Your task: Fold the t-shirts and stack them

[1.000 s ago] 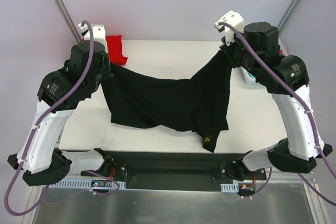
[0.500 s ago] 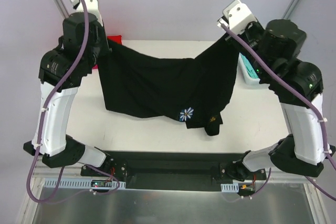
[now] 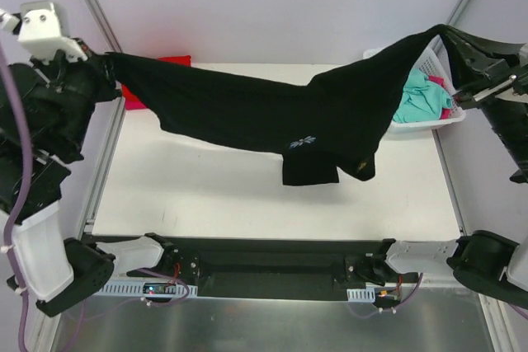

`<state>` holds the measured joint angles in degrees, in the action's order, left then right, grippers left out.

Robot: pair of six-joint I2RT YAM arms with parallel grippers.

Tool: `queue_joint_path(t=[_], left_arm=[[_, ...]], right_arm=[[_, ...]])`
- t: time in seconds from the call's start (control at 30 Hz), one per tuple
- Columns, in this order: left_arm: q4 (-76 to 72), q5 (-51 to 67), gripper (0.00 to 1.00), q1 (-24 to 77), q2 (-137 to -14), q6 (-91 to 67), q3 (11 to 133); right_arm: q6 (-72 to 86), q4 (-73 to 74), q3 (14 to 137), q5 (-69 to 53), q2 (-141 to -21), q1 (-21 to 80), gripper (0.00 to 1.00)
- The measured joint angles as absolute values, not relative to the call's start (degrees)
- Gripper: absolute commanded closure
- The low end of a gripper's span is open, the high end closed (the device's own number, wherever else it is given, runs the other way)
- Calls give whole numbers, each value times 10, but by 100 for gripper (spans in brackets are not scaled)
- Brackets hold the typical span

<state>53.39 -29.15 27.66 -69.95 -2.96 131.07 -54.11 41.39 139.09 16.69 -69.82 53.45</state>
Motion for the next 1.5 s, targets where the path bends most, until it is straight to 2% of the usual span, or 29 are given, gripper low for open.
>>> queue_joint_path(t=[0.23, 0.43, 0.67, 0.97, 1.3, 1.5], left_arm=[[533, -304, 100, 277, -643, -27, 1243], [549, -264, 100, 277, -630, -44, 1209], [549, -242, 100, 277, -604, -57, 1210], [547, -242, 100, 277, -616, -63, 1204], [535, -229, 100, 277, -601, -111, 1030], [520, -215, 100, 277, -592, -138, 916]], right_arm=[[-496, 457, 1378, 223, -701, 535, 99], [-396, 504, 1293, 178, -666, 535, 99], [-371, 529, 1375, 160, -670, 535, 99], [-389, 524, 1368, 172, -681, 535, 99], [-318, 540, 1188, 145, -707, 535, 99], [-230, 467, 912, 85, -732, 538, 99]])
